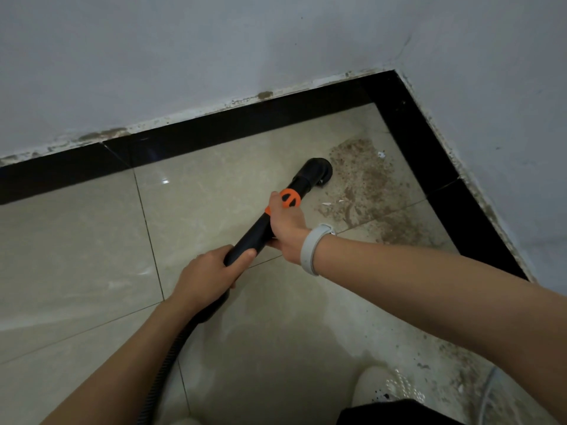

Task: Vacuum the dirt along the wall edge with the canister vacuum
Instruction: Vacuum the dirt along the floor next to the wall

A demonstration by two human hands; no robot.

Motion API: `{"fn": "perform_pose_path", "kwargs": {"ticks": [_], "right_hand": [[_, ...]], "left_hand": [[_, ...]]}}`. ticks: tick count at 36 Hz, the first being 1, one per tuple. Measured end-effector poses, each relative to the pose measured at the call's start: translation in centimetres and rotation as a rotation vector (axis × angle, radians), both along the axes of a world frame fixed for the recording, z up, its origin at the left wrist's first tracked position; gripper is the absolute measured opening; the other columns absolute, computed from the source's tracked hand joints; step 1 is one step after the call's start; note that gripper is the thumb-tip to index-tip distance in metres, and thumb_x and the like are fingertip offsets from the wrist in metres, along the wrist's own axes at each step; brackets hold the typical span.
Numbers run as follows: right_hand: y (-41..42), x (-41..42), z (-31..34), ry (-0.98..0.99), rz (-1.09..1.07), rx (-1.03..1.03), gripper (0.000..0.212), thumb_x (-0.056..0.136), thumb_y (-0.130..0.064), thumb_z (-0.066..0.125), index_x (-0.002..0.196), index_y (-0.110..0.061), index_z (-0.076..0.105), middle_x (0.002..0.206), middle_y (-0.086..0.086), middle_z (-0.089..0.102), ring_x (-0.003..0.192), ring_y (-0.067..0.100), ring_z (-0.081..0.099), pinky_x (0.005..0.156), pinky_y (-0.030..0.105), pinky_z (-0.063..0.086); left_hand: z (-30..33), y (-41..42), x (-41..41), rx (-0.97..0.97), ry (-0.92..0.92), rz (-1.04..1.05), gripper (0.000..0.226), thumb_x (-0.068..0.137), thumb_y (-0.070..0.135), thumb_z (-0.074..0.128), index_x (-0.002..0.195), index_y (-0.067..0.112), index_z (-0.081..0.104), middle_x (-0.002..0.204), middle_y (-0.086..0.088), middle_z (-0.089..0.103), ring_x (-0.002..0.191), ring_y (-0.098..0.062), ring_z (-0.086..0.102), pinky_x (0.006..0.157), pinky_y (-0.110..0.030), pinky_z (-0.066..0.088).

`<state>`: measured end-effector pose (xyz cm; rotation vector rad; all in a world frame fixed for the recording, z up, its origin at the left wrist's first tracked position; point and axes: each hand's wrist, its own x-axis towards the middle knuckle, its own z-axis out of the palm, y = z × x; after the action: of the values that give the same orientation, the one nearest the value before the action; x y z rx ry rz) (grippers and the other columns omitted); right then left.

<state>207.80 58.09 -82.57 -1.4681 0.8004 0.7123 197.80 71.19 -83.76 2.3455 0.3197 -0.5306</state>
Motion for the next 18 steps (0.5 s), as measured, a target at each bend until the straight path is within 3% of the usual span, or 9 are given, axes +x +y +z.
{"fn": "perform_pose_path", "kwargs": {"ticks": [4, 6, 9, 12, 18], "right_hand": [[0.0, 1.5, 0.4, -0.019, 0.016, -0.032, 0.035, 0.099, -0.047, 0.044, 0.096, -0.012, 0.044, 0.089, 0.007, 0.055, 0.091, 0.027, 0.059, 0.087, 0.046, 0.056], [-0.2, 2.3, 0.5, -0.033, 0.012, -0.054, 0.037, 0.099, -0.047, 0.043, 0.101, -0.011, 0.042, 0.088, 0.006, 0.054, 0.091, 0.026, 0.058, 0.084, 0.044, 0.057], [-0.5, 3.7, 0.8, -0.046, -0.002, -0.047, 0.037, 0.099, -0.047, 0.043, 0.105, -0.011, 0.042, 0.094, 0.008, 0.055, 0.090, 0.027, 0.058, 0.074, 0.041, 0.057], [-0.9, 5.1, 1.2, -0.058, -0.008, -0.043, 0.036, 0.099, -0.047, 0.043, 0.104, -0.011, 0.042, 0.088, 0.006, 0.053, 0.079, 0.023, 0.055, 0.063, 0.038, 0.054], [-1.8, 7.0, 1.6, -0.054, -0.027, -0.004, 0.035, 0.099, -0.047, 0.044, 0.105, -0.012, 0.041, 0.103, 0.010, 0.056, 0.099, 0.031, 0.059, 0.077, 0.044, 0.057]], "left_hand": [[0.1, -0.3, 1.3, -0.035, 0.001, 0.016, 0.050, 0.088, 0.068, 0.042, 0.073, 0.023, 0.057, 0.058, 0.004, 0.066, 0.050, -0.011, 0.063, 0.064, -0.038, 0.056], [0.1, -0.6, 2.3, -0.043, 0.002, 0.022, 0.053, 0.087, 0.070, 0.040, 0.073, 0.022, 0.057, 0.058, 0.004, 0.067, 0.051, -0.011, 0.064, 0.065, -0.037, 0.056], [0.1, -1.0, 3.8, -0.072, -0.001, 0.025, 0.053, 0.086, 0.071, 0.040, 0.071, 0.023, 0.057, 0.057, 0.004, 0.067, 0.051, -0.012, 0.064, 0.065, -0.036, 0.055], [0.0, -1.5, 5.4, -0.114, -0.013, 0.031, 0.053, 0.086, 0.070, 0.040, 0.071, 0.021, 0.057, 0.055, 0.006, 0.066, 0.049, -0.011, 0.063, 0.062, -0.033, 0.054], [0.0, -2.6, 7.6, -0.099, -0.029, 0.017, 0.052, 0.088, 0.068, 0.040, 0.073, 0.021, 0.057, 0.054, 0.006, 0.065, 0.049, -0.010, 0.063, 0.060, -0.029, 0.051]]}}
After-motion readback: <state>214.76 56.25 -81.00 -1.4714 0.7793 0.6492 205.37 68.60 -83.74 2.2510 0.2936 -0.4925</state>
